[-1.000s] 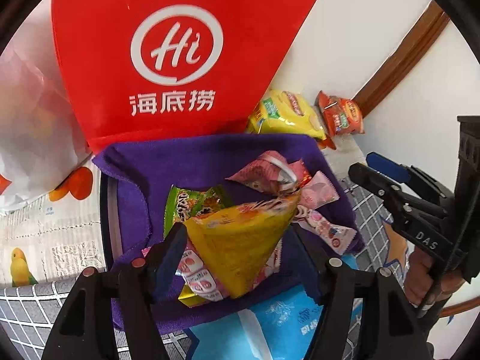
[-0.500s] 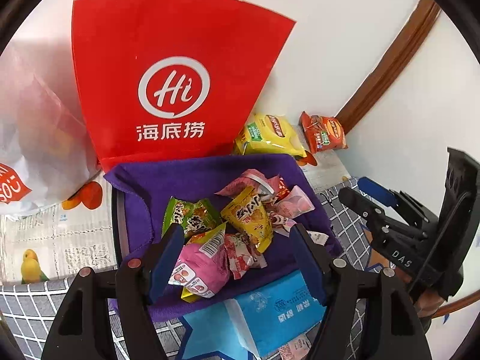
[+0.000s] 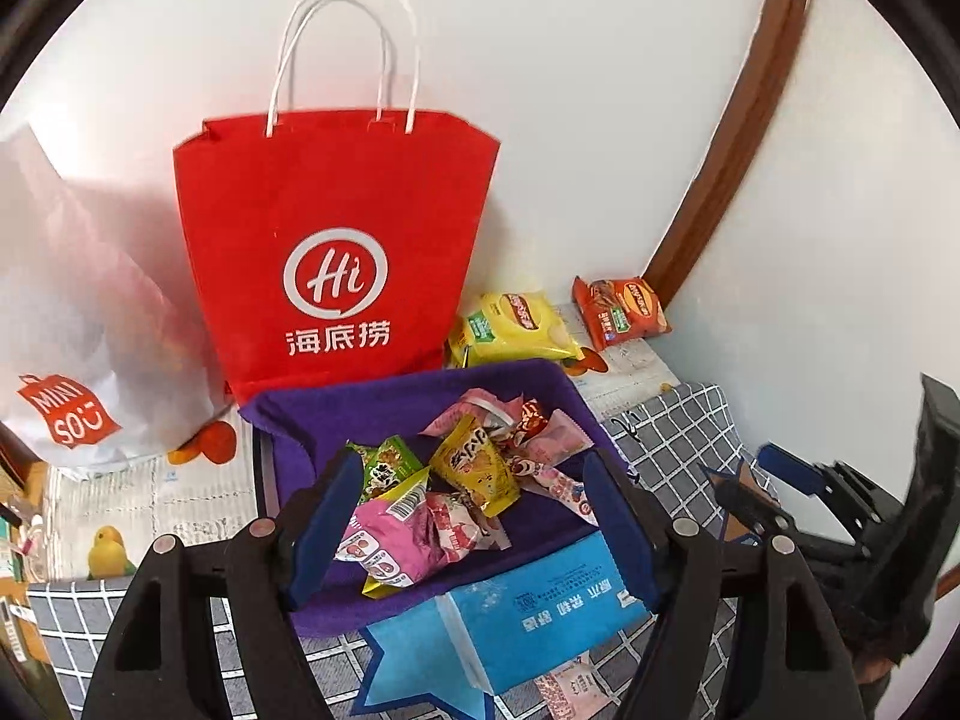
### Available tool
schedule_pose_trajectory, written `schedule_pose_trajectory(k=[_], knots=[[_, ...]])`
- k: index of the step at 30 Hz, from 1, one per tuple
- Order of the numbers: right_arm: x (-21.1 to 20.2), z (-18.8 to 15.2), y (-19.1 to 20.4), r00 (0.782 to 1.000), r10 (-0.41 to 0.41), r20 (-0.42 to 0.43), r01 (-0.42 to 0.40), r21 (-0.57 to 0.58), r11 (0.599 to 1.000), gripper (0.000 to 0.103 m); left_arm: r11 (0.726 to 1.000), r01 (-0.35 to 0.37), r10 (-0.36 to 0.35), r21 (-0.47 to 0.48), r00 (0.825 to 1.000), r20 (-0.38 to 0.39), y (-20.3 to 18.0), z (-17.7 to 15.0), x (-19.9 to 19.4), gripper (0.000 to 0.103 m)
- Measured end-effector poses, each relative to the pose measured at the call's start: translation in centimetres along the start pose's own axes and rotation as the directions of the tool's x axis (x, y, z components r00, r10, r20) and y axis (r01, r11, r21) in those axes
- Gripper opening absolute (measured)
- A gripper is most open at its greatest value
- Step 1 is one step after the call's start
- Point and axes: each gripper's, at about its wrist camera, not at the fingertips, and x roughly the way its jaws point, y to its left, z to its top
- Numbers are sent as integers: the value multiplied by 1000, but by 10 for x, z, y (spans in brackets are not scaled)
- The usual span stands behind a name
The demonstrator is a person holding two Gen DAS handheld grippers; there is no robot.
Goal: Organize snacks
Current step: 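Move both open tools down to the packets beside the blue tissue pack, then grasp the pink-and-white cake packet with the right tool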
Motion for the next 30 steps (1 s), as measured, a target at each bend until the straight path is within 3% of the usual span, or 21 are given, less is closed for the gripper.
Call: schedule_pose_trajectory(k=[5,9,13,18,19,25,30], knots=[[-22,-20,1,999,4,46,-3,-18,1000,62,999,3,-3,-33,1000,14,-5,-16,-18,74],[-29,-35,3,999,13,49,-13,-14,1000,62,998,-46,47,-31,999,22,-8,-35,-31,73],[-27,-54,11,995,101,-20,-102,-9,995,62,995,-67,68,-68,998,16,-3,-56,-42,73],[-26,-83,27,989,145,-32,-146,-34,989,62,991,-50,48,-122,999,-17,10,-84,-47,73],[-25,-91,32,985,164,-43,-166,-38,985,62,989,-79,77,-127,997,-17,12,-91,-47,73],[-3,-126,51,977,184,-107,-190,-49,980,59,980,-112,101,-163,992,-72,25,-121,-39,74],[24,-144,48,963,216,-159,-217,12,976,57,978,-139,123,-156,987,-104,32,-145,-26,74]])
